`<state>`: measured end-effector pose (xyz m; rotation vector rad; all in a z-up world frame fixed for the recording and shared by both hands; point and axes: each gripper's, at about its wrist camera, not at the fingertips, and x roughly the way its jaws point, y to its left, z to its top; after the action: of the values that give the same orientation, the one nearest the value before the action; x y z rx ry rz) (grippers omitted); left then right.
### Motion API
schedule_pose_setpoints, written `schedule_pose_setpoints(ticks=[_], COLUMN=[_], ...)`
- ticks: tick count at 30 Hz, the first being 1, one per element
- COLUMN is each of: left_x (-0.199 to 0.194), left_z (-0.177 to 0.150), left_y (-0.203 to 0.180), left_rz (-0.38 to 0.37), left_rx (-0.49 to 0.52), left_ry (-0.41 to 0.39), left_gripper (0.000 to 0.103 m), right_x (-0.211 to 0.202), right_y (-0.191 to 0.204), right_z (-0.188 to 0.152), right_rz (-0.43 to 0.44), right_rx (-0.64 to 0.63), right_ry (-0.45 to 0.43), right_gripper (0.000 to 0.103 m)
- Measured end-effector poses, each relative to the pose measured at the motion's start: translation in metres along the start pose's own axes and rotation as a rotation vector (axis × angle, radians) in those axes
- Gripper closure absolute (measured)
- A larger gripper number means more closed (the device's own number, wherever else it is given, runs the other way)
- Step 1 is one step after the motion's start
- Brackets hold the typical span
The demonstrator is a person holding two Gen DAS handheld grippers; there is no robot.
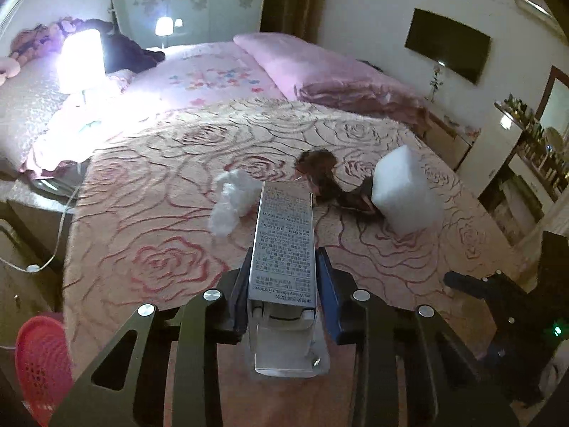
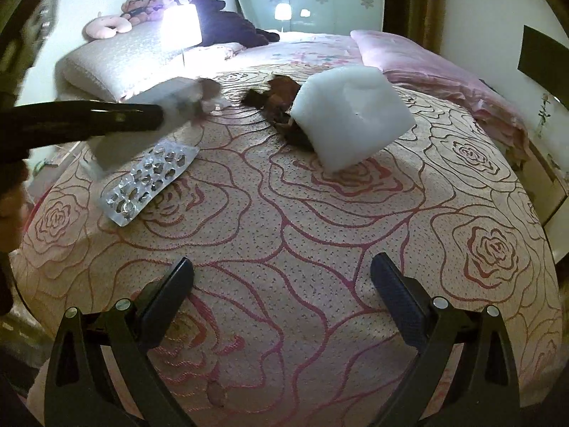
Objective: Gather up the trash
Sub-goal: 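Grasp the white box with the left tool while the right grasps the blister pack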
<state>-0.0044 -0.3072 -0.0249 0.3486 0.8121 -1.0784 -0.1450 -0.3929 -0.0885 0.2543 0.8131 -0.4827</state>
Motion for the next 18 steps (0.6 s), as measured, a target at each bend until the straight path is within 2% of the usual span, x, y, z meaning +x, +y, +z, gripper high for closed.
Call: schedule_pose_setpoints(ticks=[8,13,18], left_x=[-0.052,-0.081,-0.101], left_z=[-0.024,-0.047,-0.065], left_y=[0.026,0.045,0.066], left_rz=[0.122,0.197,0.266], left_rx=[-0.055,-0.095,-0.151], left_ry=[-0.068,-0.095,-0.108], left_gripper=[0.072,0.072,0.072], right_x=[-0.001,-0.001,-0.002], right_y=[0.004,0.014,0.025], right_z=[-0.001,0.004,0.011], right_rz=[-0.037,-0.008,0.021], right_rx=[0.038,0.012,0.023], right_ry=[-0.004,0.035,0.038], right_gripper=[0.007,0.007,0.007])
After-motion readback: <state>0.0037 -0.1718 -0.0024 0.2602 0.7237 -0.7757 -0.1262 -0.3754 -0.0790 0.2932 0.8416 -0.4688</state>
